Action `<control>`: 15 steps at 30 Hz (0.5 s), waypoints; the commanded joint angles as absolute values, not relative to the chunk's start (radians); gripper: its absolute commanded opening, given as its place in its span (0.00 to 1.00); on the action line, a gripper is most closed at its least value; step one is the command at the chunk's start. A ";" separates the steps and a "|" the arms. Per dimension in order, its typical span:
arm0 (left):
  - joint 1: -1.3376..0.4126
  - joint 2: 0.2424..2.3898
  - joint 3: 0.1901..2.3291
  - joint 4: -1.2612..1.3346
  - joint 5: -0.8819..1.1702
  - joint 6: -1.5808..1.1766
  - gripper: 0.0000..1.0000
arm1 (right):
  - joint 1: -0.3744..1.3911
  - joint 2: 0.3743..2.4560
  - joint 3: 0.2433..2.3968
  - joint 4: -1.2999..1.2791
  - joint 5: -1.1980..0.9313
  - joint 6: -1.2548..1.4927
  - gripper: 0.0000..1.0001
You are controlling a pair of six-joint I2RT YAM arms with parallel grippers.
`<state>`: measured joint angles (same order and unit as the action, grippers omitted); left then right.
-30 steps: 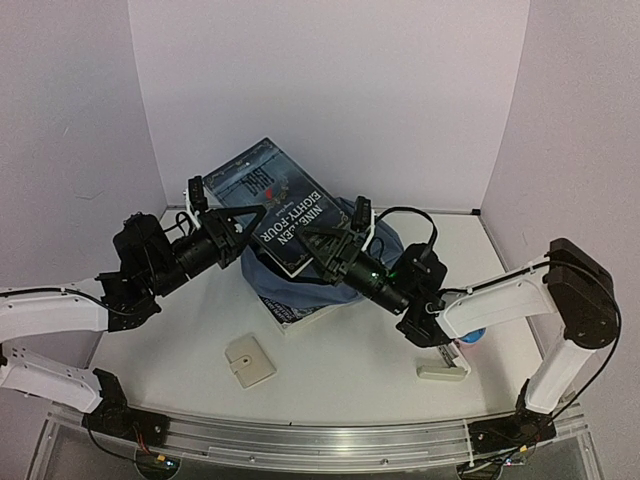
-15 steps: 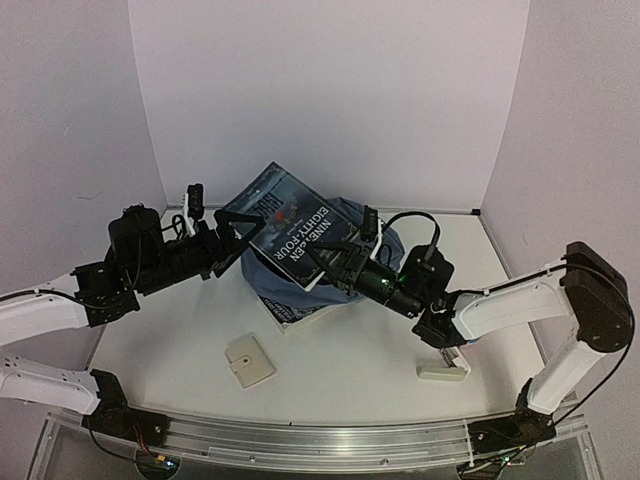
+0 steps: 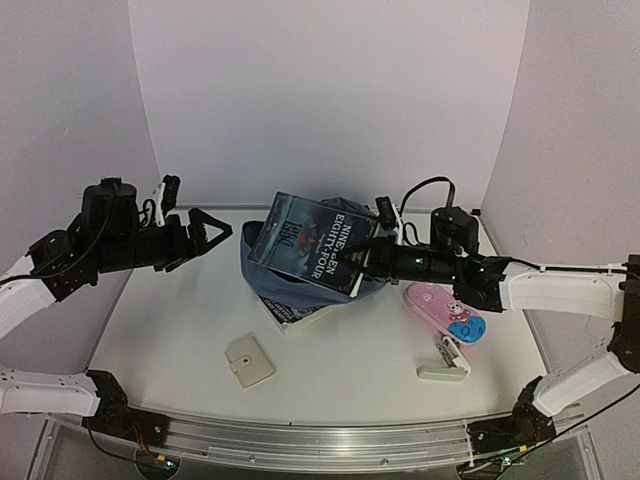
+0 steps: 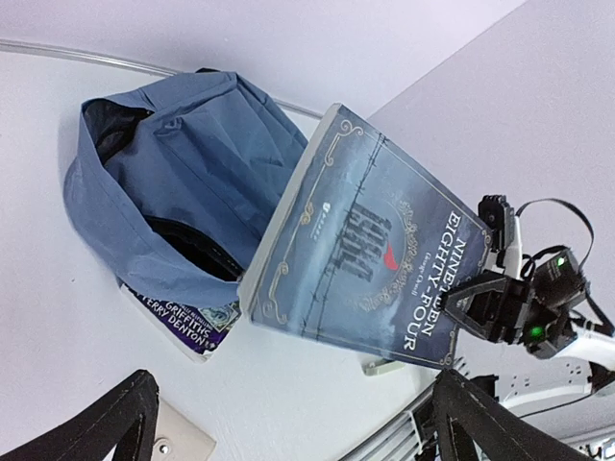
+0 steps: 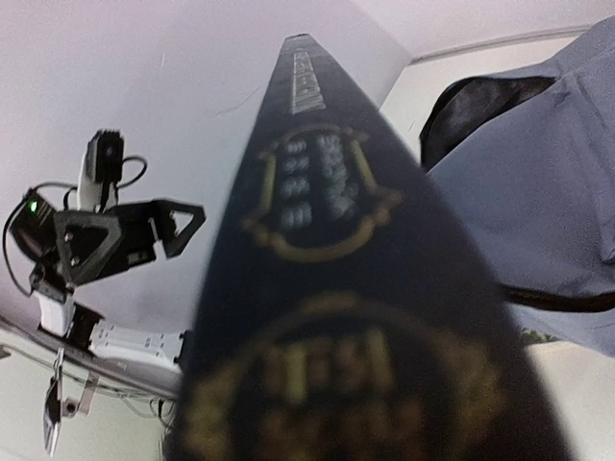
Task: Pack the student bag
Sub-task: Pick up the book from the center of the board.
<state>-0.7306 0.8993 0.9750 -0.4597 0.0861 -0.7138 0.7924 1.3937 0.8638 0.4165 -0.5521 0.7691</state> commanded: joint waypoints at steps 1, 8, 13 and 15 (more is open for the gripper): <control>-0.723 0.980 1.090 -0.527 0.262 -0.616 1.00 | 0.791 1.337 0.957 0.470 -0.811 0.729 0.00; -0.723 1.068 1.132 -0.516 0.394 -0.614 1.00 | 0.791 1.341 0.961 0.495 -0.890 0.761 0.00; -0.723 1.081 1.106 -0.515 0.410 -0.632 1.00 | 0.791 1.314 0.945 0.559 -0.912 0.800 0.00; -0.723 1.080 1.090 -0.483 0.443 -0.646 1.00 | 0.791 1.307 0.933 0.611 -0.927 0.833 0.00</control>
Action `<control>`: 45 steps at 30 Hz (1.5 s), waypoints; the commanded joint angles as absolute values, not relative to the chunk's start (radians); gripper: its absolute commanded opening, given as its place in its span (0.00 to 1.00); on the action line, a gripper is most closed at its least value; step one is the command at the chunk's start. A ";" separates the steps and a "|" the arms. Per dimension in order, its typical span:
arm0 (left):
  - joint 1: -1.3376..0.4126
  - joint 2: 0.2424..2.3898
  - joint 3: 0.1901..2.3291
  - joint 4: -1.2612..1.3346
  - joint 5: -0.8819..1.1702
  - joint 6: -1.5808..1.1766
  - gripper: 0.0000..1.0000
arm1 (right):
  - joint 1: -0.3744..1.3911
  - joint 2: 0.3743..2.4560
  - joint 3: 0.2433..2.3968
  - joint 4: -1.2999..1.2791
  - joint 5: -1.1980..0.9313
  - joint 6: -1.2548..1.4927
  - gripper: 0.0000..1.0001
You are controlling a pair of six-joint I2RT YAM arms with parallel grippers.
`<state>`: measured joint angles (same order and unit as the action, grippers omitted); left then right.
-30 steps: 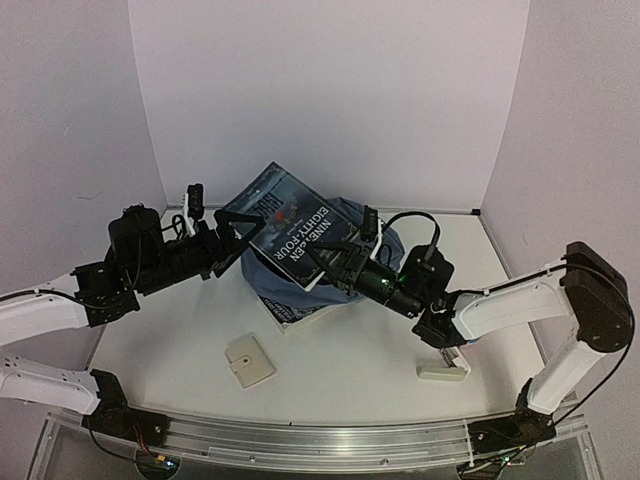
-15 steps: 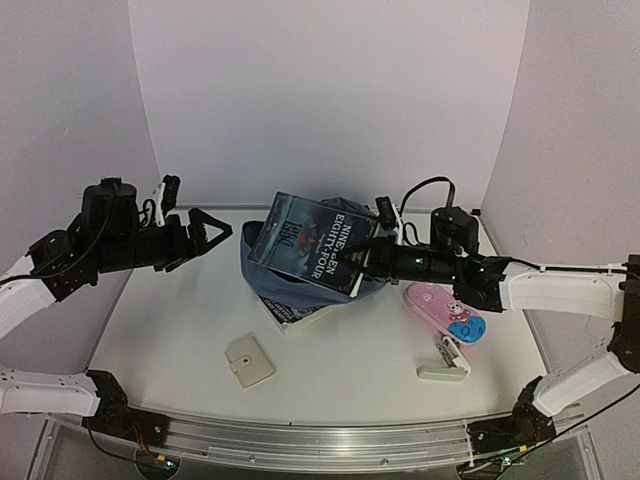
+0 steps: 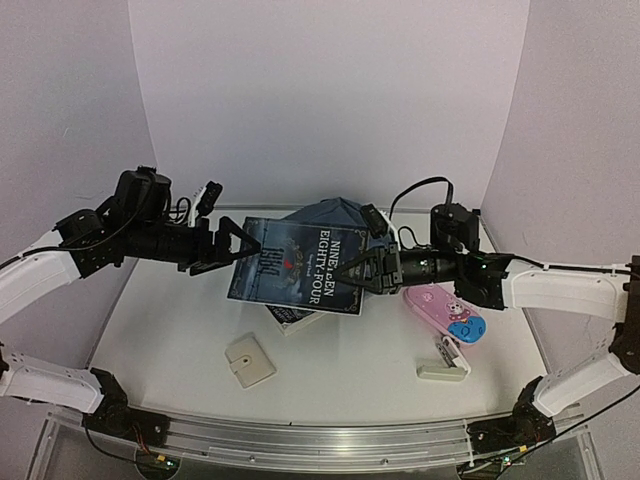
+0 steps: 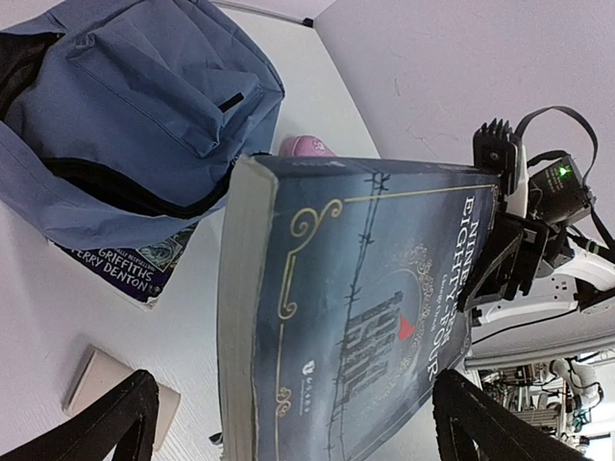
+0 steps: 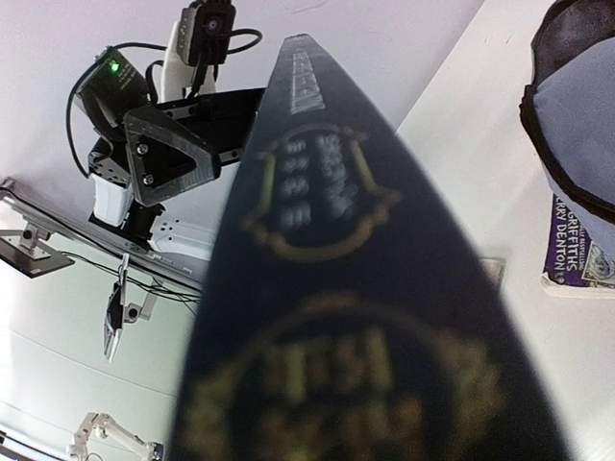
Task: Pack the student bag
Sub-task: Pick up the book from the center of the board.
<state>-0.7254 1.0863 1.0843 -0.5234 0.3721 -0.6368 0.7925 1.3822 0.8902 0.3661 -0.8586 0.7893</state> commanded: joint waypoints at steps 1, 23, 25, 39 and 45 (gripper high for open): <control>-0.724 1.084 1.081 -0.461 0.462 -0.652 1.00 | 0.791 1.306 0.928 0.642 -0.936 0.854 0.00; -0.724 1.057 1.016 -0.188 0.704 -0.801 0.57 | 0.791 1.346 0.900 0.773 -1.011 0.925 0.00; -0.724 1.071 1.016 -0.182 0.719 -0.811 0.51 | 0.791 1.349 0.901 0.772 -1.010 0.924 0.00; -0.724 1.102 1.009 -0.176 0.734 -0.833 0.01 | 0.793 1.356 0.909 0.680 -0.983 0.870 0.00; -0.724 1.072 1.003 -0.279 0.583 -0.817 0.00 | 0.792 1.346 0.941 0.547 -0.858 0.780 0.50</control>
<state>-0.7258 1.0916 1.0164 -0.1921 0.7144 -0.8349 0.7906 1.3762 0.8799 0.5536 -0.9566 0.8690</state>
